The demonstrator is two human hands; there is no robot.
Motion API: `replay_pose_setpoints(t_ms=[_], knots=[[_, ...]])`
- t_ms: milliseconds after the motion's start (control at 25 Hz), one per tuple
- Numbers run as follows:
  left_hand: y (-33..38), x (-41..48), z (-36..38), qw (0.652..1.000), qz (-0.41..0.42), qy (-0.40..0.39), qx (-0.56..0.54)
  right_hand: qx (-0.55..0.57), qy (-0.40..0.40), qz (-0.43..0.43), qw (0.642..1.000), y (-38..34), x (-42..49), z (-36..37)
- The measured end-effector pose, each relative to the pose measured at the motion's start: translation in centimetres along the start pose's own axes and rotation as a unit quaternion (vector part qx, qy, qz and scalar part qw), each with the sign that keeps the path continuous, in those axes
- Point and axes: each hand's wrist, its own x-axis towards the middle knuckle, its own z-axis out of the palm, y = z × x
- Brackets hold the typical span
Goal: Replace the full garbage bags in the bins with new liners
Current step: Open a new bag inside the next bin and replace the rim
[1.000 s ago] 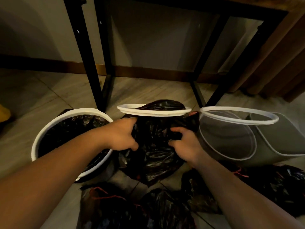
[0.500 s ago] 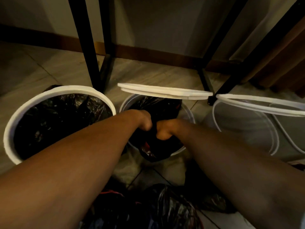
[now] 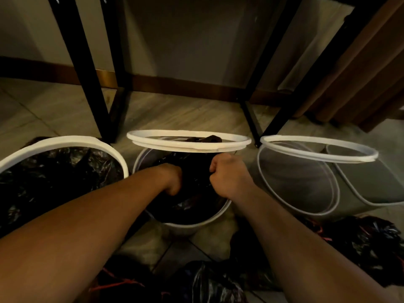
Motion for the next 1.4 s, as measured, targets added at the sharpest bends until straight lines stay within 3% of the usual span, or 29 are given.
replay_pose_setpoints(t_ms=[80, 120, 200, 280, 320, 440, 640, 680, 760, 880, 1040, 1240, 1400], knots=[[-0.2, -1.1, -0.7, 0.999, 0.018, 0.044, 0.019, 0.061, 0.095, 0.055, 0.992, 1.1, -0.7, 0.2], [-0.5, -1.7, -1.0, 0.997, 0.026, 0.068, 0.014, 0.155, 0.12, 0.112, 0.974, 1.6, -1.4, 0.4], [-1.1, -2.7, -1.4, 0.993, 0.033, 0.097, -0.049, 0.353, 0.118, 0.199, 0.906, 2.1, -2.7, 0.5], [-1.6, -3.9, -1.5, 0.98, 0.06, 0.152, -0.11, 0.465, 0.092, 0.215, 0.854, 2.6, -3.9, 0.4], [-1.8, -4.4, -1.5, 0.969, 0.078, 0.2, -0.122, 0.459, 0.096, 0.209, 0.858, 3.1, -4.2, 0.5], [-2.3, -5.9, -1.0, 0.941, 0.103, 0.306, -0.098, 0.282, 0.141, 0.19, 0.93, 4.3, -4.7, 0.1], [-2.3, -7.6, 0.4, 0.939, 0.064, 0.335, 0.042, 0.158, 0.154, 0.133, 0.966, 4.7, -3.8, -0.2], [-2.3, -7.7, 0.5, 0.939, 0.061, 0.338, 0.024, 0.159, 0.16, 0.133, 0.965, 4.8, -3.5, -0.1], [-2.6, -8.4, 0.0, 0.931, 0.062, 0.339, -0.118, 0.178, 0.184, 0.131, 0.958, 5.2, -3.2, 0.1], [-3.3, -9.6, -0.5, 0.886, 0.028, 0.33, -0.325, 0.239, 0.182, 0.164, 0.94, 6.2, -3.3, 0.5], [-3.2, -11.2, 0.8, 0.876, 0.007, 0.356, -0.324, 0.379, 0.12, 0.233, 0.888, 6.8, -3.9, 0.5], [-3.5, -12.2, 1.8, 0.917, 0.042, 0.326, -0.228, 0.397, 0.072, 0.226, 0.887, 7.3, -4.8, 1.3], [-3.8, -13.4, 3.5, 0.877, -0.019, 0.403, -0.261, 0.455, 0.075, 0.191, 0.867, 6.5, -4.5, 1.4]])
